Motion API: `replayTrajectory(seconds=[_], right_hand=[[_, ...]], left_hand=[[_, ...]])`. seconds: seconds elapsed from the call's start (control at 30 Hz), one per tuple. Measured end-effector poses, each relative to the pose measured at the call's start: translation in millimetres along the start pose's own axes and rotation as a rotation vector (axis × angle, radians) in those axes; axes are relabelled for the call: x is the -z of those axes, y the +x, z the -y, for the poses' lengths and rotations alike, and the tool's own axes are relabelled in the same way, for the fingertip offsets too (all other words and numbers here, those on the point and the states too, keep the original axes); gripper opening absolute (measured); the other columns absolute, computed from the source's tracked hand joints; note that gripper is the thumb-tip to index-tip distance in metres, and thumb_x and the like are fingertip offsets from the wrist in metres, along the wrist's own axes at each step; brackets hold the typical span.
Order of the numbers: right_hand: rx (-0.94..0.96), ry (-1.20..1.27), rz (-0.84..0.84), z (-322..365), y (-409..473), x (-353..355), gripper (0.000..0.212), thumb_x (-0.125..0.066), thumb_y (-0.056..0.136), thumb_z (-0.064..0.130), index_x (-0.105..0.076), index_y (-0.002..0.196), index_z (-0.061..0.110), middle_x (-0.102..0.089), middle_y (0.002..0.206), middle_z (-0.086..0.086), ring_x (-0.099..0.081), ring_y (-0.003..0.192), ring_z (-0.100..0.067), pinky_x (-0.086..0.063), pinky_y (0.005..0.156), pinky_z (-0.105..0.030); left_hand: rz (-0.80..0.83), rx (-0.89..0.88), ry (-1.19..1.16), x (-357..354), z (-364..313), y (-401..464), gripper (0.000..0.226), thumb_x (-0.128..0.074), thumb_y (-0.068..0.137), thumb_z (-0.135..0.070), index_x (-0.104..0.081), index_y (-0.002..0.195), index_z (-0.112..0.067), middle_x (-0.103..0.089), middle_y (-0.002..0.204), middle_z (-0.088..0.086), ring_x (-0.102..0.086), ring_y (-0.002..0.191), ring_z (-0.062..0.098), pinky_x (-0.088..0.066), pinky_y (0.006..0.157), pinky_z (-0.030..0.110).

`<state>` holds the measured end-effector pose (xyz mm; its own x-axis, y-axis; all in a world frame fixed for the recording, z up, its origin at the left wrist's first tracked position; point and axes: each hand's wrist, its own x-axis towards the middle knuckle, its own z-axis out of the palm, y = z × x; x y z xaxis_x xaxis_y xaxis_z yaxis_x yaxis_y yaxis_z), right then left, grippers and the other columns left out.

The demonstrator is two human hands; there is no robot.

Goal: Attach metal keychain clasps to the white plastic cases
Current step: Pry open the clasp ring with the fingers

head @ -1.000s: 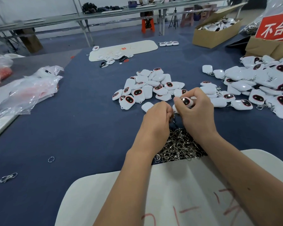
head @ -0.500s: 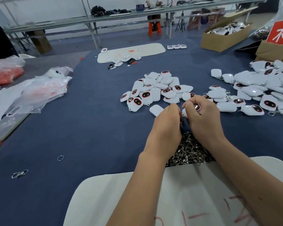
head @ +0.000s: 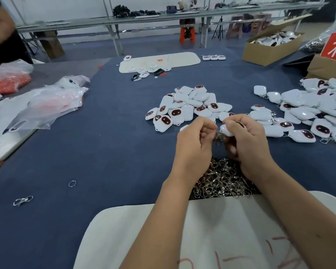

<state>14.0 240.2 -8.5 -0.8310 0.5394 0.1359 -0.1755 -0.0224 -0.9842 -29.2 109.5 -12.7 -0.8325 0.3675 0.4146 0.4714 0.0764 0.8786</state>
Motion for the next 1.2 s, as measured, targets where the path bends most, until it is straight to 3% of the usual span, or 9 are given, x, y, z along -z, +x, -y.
replayTrajectory(seconds=[0.1,0.37,0.63,0.73,0.83,0.9,1.03,1.13,1.2], right_hand=[[-0.054,0.074,0.025,2.1,1.0,1.9,0.013,-0.056,0.104,0.018,-0.059,0.091,0.019,-0.057,0.060,0.000,-0.037,0.037,-0.009,-0.024,0.038,-0.016],[-0.052,0.190,0.227,1.3,0.4,4.2,0.009,-0.060,0.094,0.029,-0.061,0.091,0.021,-0.057,0.067,-0.004,-0.043,0.046,-0.013,-0.029,0.040,-0.020],[-0.035,0.229,0.324,-2.3,1.2,5.5,0.023,-0.068,0.091,0.006,-0.063,0.113,0.008,-0.066,0.077,-0.008,-0.050,0.055,-0.013,-0.040,0.045,-0.022],[-0.005,0.191,0.299,-2.9,0.7,5.5,0.022,-0.071,0.088,0.015,-0.066,0.109,0.009,-0.065,0.075,-0.007,-0.048,0.053,-0.011,-0.039,0.044,-0.021],[0.065,-0.001,0.286,-6.6,-0.6,5.4,0.013,-0.071,0.096,0.010,-0.064,0.104,0.004,-0.064,0.073,-0.007,-0.046,0.051,-0.014,-0.038,0.042,-0.024],[0.102,-0.083,0.267,-8.2,-1.9,3.4,0.015,-0.072,0.097,0.010,-0.061,0.103,0.002,-0.066,0.072,-0.005,-0.046,0.049,-0.015,-0.039,0.041,-0.025],[0.063,0.098,0.241,-2.3,-2.0,2.2,0.015,-0.072,0.090,0.028,-0.066,0.096,0.015,-0.066,0.071,0.001,-0.049,0.051,-0.010,-0.039,0.042,-0.021],[-0.013,0.271,0.259,-0.2,1.5,5.2,0.020,-0.067,0.091,0.027,-0.063,0.100,0.010,-0.068,0.078,0.000,-0.048,0.054,-0.006,-0.038,0.045,-0.018],[-0.031,0.326,0.273,-0.2,2.4,5.2,0.021,-0.065,0.092,0.024,-0.061,0.102,0.006,-0.067,0.078,0.001,-0.047,0.055,-0.006,-0.037,0.046,-0.017]], left_hand=[[-0.004,0.032,-0.063,-1.0,-1.0,-0.3,0.021,-0.066,0.091,0.004,-0.067,0.094,-0.017,-0.066,0.082,-0.013,-0.061,0.075,-0.002,-0.047,0.070,0.008],[-0.070,0.064,-0.099,1.2,-0.9,1.6,0.015,-0.069,0.091,0.001,-0.070,0.087,-0.013,-0.070,0.077,-0.008,-0.064,0.071,0.004,-0.050,0.068,0.015],[-0.194,0.141,-0.165,6.7,0.9,4.9,0.020,-0.072,0.088,0.003,-0.072,0.081,-0.016,-0.074,0.076,-0.003,-0.070,0.071,0.011,-0.059,0.074,0.027],[-0.128,0.080,-0.011,11.3,2.8,3.8,0.021,-0.070,0.089,0.001,-0.071,0.078,-0.017,-0.072,0.075,-0.003,-0.070,0.075,0.020,-0.059,0.073,0.035],[-0.006,-0.024,0.257,15.9,6.3,2.2,0.022,-0.058,0.089,0.000,-0.065,0.075,-0.015,-0.064,0.070,-0.003,-0.059,0.070,0.020,-0.052,0.065,0.046],[0.041,-0.023,0.341,16.1,6.5,0.8,0.021,-0.054,0.088,0.000,-0.059,0.073,-0.014,-0.058,0.067,-0.005,-0.050,0.065,0.017,-0.047,0.059,0.043],[-0.105,0.144,0.003,5.8,0.2,1.8,0.017,-0.070,0.091,-0.001,-0.070,0.083,-0.016,-0.071,0.076,-0.006,-0.062,0.069,0.004,-0.049,0.066,0.017],[-0.135,0.287,-0.293,-2.5,-5.4,4.6,0.010,-0.073,0.093,-0.007,-0.072,0.097,-0.016,-0.077,0.093,0.005,-0.067,0.077,0.000,-0.053,0.074,0.015],[-0.110,0.327,-0.359,-3.1,-5.6,5.0,0.007,-0.072,0.095,-0.010,-0.073,0.098,-0.017,-0.078,0.097,0.008,-0.065,0.079,0.000,-0.053,0.076,0.015]])
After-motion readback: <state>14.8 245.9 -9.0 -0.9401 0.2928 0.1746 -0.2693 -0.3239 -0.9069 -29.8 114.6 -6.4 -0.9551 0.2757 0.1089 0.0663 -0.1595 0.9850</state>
